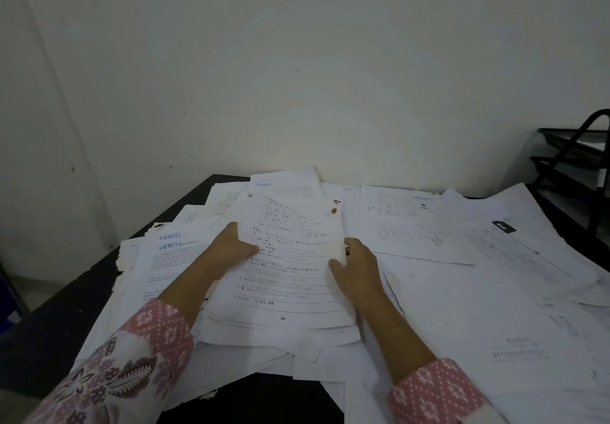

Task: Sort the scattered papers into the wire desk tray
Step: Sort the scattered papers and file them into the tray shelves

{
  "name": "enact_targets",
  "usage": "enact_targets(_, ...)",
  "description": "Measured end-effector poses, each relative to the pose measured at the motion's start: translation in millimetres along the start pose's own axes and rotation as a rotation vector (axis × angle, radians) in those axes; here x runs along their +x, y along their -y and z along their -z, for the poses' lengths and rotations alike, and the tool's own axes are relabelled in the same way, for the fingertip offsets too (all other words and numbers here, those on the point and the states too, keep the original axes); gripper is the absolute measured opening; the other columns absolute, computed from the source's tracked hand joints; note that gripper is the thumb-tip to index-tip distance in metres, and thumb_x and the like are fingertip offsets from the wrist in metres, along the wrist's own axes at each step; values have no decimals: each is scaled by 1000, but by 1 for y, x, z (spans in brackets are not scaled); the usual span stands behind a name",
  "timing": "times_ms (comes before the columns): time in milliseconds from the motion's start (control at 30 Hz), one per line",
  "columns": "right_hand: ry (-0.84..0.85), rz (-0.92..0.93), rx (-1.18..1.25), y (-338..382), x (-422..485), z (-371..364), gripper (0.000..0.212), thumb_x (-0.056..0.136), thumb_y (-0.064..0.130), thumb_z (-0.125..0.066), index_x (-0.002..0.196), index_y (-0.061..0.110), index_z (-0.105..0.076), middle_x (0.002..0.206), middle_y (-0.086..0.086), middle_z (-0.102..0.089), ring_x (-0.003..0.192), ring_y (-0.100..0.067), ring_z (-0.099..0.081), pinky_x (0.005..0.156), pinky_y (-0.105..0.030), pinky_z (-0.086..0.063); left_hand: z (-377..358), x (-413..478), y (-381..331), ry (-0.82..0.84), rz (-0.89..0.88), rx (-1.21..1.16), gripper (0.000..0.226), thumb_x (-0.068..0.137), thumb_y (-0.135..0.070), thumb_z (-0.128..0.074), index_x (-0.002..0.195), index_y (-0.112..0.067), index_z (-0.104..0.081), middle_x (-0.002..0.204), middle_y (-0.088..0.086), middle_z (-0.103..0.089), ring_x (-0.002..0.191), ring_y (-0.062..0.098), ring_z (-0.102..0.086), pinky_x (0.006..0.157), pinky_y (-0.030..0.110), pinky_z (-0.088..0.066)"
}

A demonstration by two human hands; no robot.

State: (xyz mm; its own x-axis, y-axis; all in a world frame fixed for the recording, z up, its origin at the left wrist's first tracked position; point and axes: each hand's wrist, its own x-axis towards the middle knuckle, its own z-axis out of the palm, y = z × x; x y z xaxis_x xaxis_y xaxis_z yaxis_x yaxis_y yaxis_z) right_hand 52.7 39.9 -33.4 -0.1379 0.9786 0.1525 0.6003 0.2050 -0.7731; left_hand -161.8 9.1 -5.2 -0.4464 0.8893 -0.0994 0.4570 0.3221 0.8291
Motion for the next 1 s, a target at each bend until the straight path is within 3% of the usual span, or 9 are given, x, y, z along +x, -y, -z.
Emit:
enact_targets(100, -35, -22, 149, 1, -1, 4, 56, 89, 17, -62, 138, 7, -37, 133, -11, -50, 119, -22, -51, 100, -30, -43, 2, 1, 0, -11, -9, -132, 57, 88, -11, -64, 137, -7, -35, 138, 11, -44, 125, 30, -42, 101, 42, -38)
enact_targets(233, -33, -147, 390, 4, -2, 15, 61, 87, 23, -64, 139, 8, -35, 128, -7, -53, 98, -13, -51, 80, -21, -41, 4, 5, -2, -8, -23, -267, 53, 89, -11, -63, 136, -10, -40, 134, 9, -50, 121, 30, -48, 99, 43, -41)
enact_targets(333, 85, -196, 474, 2, -2, 19, 43, 88, 24, -63, 125, 8, -51, 121, -5, -60, 93, -13, -57, 72, -19, -45, 2, 9, -4, -6, -13, -337, 50, 88, -10, -63, 133, -9, -43, 131, 9, -53, 116, 30, -52, 96, 43, -43)
enact_targets(400, 115, -176, 433, 1, -1, 20, 34, 90, 17, -61, 122, 7, -54, 120, -6, -61, 94, -15, -57, 76, -20, -46, -3, 11, -6, -5, -29, -312, 48, 89, -11, -61, 134, -7, -42, 130, 6, -52, 116, 28, -51, 94, 39, -43)
enact_targets(467, 81, -149, 326, -1, 3, 23, 35, 91, 13, -58, 125, 6, -51, 123, -7, -58, 100, -17, -55, 81, -22, -42, -8, 12, -8, -55, -51, -219, 42, 94, -17, -54, 133, -7, -42, 123, -1, -49, 114, 24, -49, 89, 33, -39)
enact_targets(600, -37, -132, 265, -7, 10, 32, 32, 92, 8, -54, 124, 5, -50, 123, -9, -56, 97, -15, -49, 82, -21, -38, -5, 19, 3, -267, -111, 161, 29, 96, -26, -47, 118, -11, -59, 124, 10, -56, 110, 25, -50, 90, 35, -39)
enact_targets(733, -103, -152, 221, -16, 16, 37, 36, 91, 8, -54, 127, 4, -49, 127, -11, -55, 111, -24, -52, 85, -22, -37, 2, 23, 14, -288, 19, 527, 48, 92, -42, -50, 130, -13, -47, 132, 14, -43, 122, 31, -41, 98, 41, -36)
enact_targets(867, -114, -174, 225, -20, 19, 37, 37, 90, 9, -56, 126, 3, -50, 127, -12, -56, 114, -26, -53, 87, -24, -39, -2, 22, 20, -273, -13, 681, 64, 84, -62, -50, 124, -12, -48, 128, 11, -45, 120, 28, -41, 97, 40, -36)
enact_targets(1000, -91, -162, 218, -18, 16, 31, 35, 91, 10, -56, 125, 3, -52, 125, -12, -57, 111, -25, -54, 87, -26, -41, -11, 19, 17, -280, -94, 620, 60, 84, -57, -56, 120, -8, -50, 126, 12, -46, 116, 27, -43, 92, 37, -40)
